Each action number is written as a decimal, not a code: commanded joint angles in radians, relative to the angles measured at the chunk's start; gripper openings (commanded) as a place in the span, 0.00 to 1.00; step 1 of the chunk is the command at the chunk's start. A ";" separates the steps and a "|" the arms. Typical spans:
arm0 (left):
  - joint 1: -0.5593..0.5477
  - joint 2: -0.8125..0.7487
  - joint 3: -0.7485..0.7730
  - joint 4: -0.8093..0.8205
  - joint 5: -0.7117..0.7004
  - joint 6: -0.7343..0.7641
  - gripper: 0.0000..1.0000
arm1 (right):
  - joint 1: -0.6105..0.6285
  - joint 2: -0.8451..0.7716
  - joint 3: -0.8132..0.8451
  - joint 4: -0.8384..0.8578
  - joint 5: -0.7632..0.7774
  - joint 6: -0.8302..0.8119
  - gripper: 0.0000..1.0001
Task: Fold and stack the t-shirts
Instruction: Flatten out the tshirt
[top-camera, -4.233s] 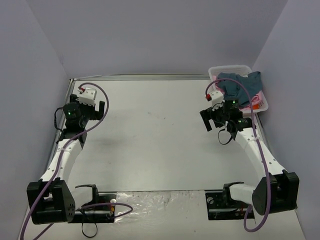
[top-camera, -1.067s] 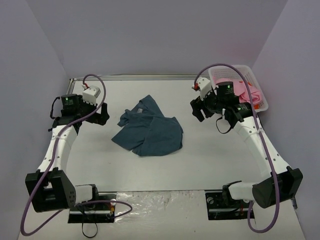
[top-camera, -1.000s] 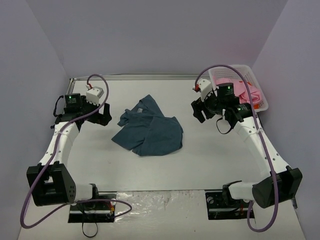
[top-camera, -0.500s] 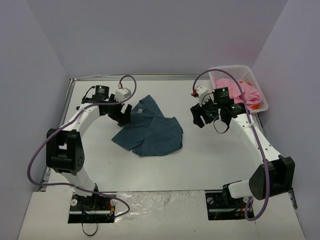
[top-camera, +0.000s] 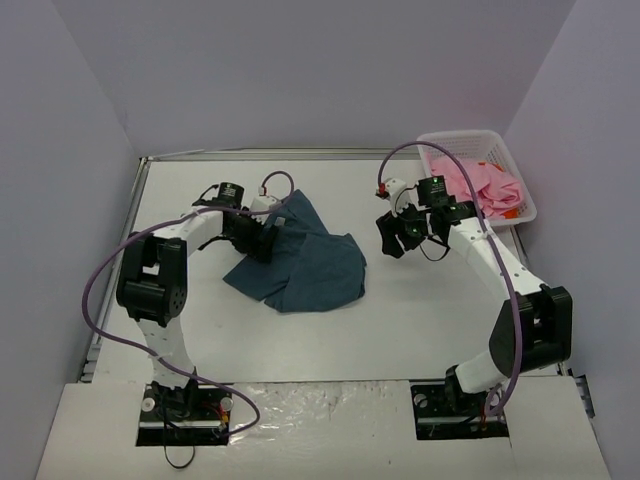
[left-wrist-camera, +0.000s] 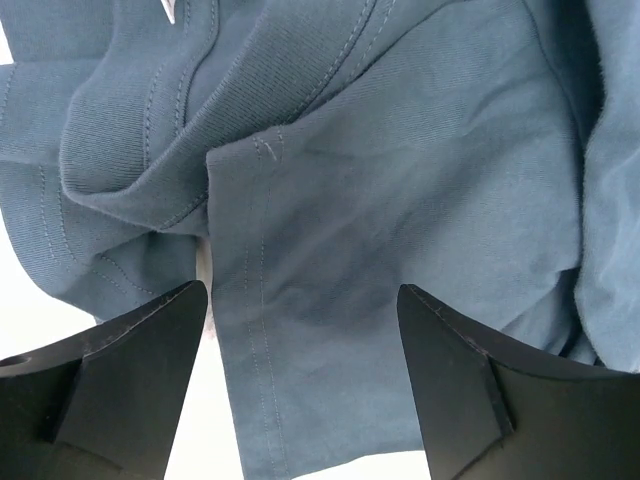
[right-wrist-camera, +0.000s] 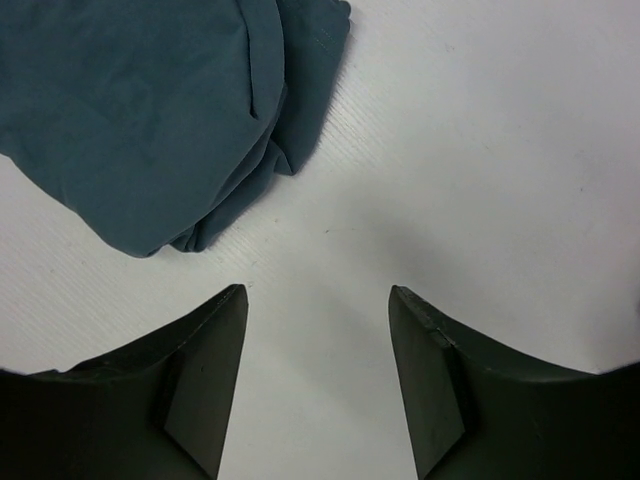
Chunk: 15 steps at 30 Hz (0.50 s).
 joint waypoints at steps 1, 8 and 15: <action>-0.006 0.007 0.027 -0.011 -0.020 0.016 0.76 | 0.014 0.020 -0.004 0.004 -0.017 -0.014 0.54; -0.027 0.071 0.058 -0.046 -0.052 0.020 0.14 | 0.041 0.052 -0.017 0.002 -0.012 -0.019 0.52; -0.033 0.020 0.067 -0.074 -0.064 0.004 0.02 | 0.110 0.109 0.020 0.001 0.023 -0.011 0.62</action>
